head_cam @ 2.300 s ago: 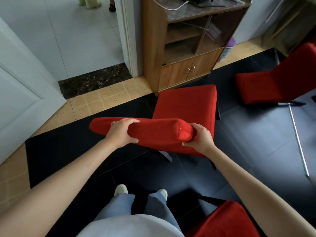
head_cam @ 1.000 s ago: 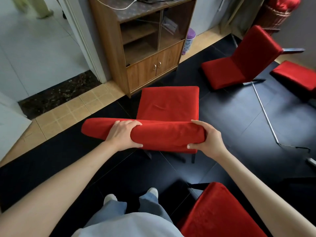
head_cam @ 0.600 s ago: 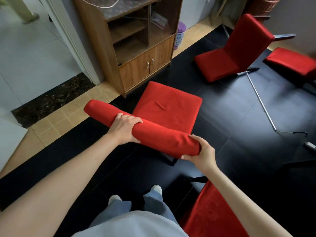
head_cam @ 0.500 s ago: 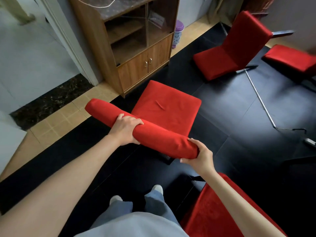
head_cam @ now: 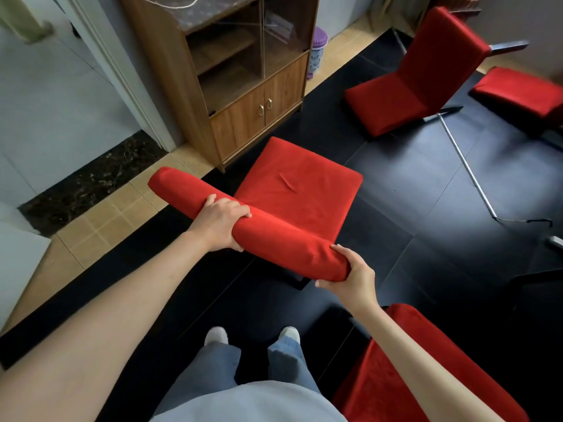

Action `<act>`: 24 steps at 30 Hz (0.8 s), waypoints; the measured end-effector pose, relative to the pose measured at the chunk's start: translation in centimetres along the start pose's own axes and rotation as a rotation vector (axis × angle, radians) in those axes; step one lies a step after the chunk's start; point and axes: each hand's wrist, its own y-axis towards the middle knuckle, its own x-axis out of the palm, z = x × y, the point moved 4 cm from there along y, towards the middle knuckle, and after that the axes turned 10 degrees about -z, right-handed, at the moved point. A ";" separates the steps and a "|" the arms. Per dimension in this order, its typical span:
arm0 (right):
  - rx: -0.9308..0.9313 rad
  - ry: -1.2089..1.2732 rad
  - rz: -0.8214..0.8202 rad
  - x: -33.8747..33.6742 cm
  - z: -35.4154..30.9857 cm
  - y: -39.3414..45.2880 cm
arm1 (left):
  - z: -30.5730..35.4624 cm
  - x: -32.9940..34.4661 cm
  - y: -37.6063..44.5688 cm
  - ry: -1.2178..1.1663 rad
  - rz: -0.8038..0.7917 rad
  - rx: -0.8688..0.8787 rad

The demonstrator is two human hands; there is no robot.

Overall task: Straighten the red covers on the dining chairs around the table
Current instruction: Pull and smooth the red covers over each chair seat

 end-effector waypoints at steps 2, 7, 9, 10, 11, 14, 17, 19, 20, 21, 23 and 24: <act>0.006 0.011 0.015 1.2 -0.7 0.0 | -1.2 -0.3 0.0 0.008 -0.015 0.009; 0.035 0.037 0.063 4.5 -2.7 0.3 | -4.6 -1.2 0.0 0.041 -0.054 0.036; 0.045 0.052 0.079 6.1 -3.8 0.4 | -6.2 -1.7 0.0 0.060 -0.072 0.046; 0.045 0.060 0.088 7.0 -4.3 0.5 | -7.0 -2.0 0.0 0.070 -0.083 0.049; 0.043 0.066 0.100 7.9 -4.9 0.7 | -7.8 -2.3 0.0 0.079 -0.091 0.052; 0.053 0.079 0.136 10.3 -6.7 1.1 | -10.3 -3.3 0.0 0.090 -0.108 0.046; 0.060 0.088 0.154 12.5 -8.3 1.6 | -12.4 -4.1 0.0 0.085 -0.113 0.037; 0.066 0.094 0.166 13.6 -9.2 1.9 | -13.6 -4.5 0.0 0.091 -0.108 0.038; 0.070 0.094 0.171 14.0 -9.5 2.0 | -14.1 -4.6 0.0 0.095 -0.105 0.039; 0.074 0.092 0.175 14.4 -9.7 2.1 | -14.4 -4.7 0.0 0.099 -0.103 0.041; 0.082 0.086 0.181 14.6 -9.8 2.1 | -14.5 -4.7 0.0 0.108 -0.098 0.050; 0.086 0.085 0.186 14.6 -9.7 2.0 | -14.5 -4.6 0.0 0.111 -0.094 0.055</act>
